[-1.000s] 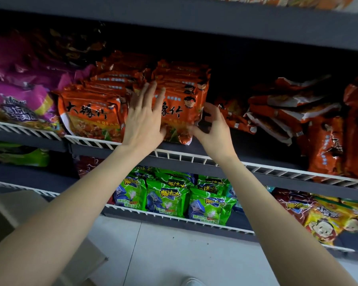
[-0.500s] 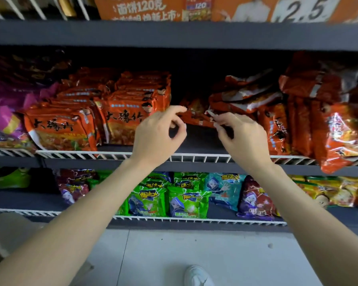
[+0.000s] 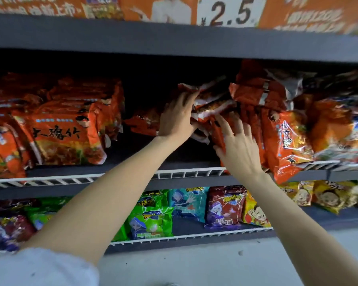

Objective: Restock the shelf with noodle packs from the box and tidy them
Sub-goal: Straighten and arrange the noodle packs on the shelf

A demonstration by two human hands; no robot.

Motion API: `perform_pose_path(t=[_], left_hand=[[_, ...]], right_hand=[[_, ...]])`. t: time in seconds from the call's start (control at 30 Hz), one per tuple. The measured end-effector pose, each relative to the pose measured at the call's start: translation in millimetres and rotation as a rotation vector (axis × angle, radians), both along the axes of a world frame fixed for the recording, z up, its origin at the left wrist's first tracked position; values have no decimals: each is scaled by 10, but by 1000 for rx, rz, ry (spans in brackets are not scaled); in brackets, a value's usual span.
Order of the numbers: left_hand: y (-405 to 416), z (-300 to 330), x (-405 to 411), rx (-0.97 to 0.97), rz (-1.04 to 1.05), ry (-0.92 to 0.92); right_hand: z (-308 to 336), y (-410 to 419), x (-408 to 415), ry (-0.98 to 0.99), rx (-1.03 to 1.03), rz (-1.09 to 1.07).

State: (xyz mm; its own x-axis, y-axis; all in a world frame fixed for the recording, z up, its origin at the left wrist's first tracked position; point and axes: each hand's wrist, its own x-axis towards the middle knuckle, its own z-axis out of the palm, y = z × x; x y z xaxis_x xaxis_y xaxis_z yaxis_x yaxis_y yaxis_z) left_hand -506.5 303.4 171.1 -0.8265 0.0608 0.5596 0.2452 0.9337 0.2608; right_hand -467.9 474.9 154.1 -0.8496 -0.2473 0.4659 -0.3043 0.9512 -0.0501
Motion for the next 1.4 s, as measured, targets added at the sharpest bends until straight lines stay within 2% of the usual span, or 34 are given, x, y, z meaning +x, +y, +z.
perform_pose_path(t=[0.17, 0.3, 0.43, 0.53, 0.63, 0.77, 0.93, 1.0, 1.03, 1.13, 1.2, 1.4], left_hand=[[-288, 5, 153, 34, 13, 189], [-550, -12, 394, -4, 3, 213], [-754, -99, 684, -64, 17, 147], [-898, -179, 854, -166, 32, 88], [-979, -257, 932, -218, 44, -24], [-992, -306, 918, -64, 9, -182], [-1059, -196, 948, 488, -182, -506], [-1051, -127, 979, 721, -181, -530], [-1027, -114, 976, 760, -133, -501], [-917, -134, 915, 665, 94, -395], [-875, -146, 886, 653, 172, -362], [-887, -134, 971, 686, 111, -400]], right_hand=[[-20, 18, -38, 9, 13, 16], [42, -25, -2, 33, -22, 17], [167, -175, 189, 214, -262, 93], [231, -325, 290, 91, -375, 192], [196, -509, 278, -177, -390, 233], [73, -700, 214, -415, -347, 135], [24, -797, 123, -363, -447, 107], [20, -834, 118, -344, -463, 96], [15, -847, 119, -341, -473, 87], [-8, -856, 134, -343, -539, 69], [-25, -845, 141, -363, -597, 53], [15, -902, 96, -484, -622, 5]])
